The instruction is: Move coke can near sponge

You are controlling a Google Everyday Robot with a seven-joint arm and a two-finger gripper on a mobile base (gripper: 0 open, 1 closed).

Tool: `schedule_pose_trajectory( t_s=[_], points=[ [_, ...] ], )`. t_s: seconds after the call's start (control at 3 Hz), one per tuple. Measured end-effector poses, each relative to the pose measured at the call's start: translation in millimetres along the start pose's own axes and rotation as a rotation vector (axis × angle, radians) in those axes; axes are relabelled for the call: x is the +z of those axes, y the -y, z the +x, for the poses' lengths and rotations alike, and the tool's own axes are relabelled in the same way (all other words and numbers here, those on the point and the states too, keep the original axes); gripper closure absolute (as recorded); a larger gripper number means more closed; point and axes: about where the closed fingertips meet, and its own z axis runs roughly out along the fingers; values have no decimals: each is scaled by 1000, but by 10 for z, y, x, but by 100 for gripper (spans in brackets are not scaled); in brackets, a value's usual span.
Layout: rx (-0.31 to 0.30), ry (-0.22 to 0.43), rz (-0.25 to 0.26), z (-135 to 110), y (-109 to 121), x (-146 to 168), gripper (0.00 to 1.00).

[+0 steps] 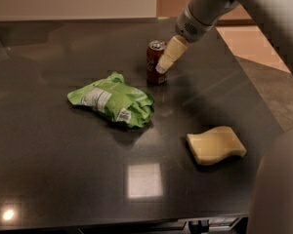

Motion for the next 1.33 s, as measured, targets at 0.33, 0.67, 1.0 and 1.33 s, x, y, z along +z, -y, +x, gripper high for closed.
schedule_pose_trajectory(
  t_s=[0.33, 0.67, 1.0, 1.33],
  points=[
    [2, 19, -27, -119, 10, 99, 0],
    [6, 26, -46, -195, -28, 162, 18],
    [15, 24, -57, -190, -63, 185, 41],
    [25, 47, -90, -161, -136, 101, 64]
  ],
)
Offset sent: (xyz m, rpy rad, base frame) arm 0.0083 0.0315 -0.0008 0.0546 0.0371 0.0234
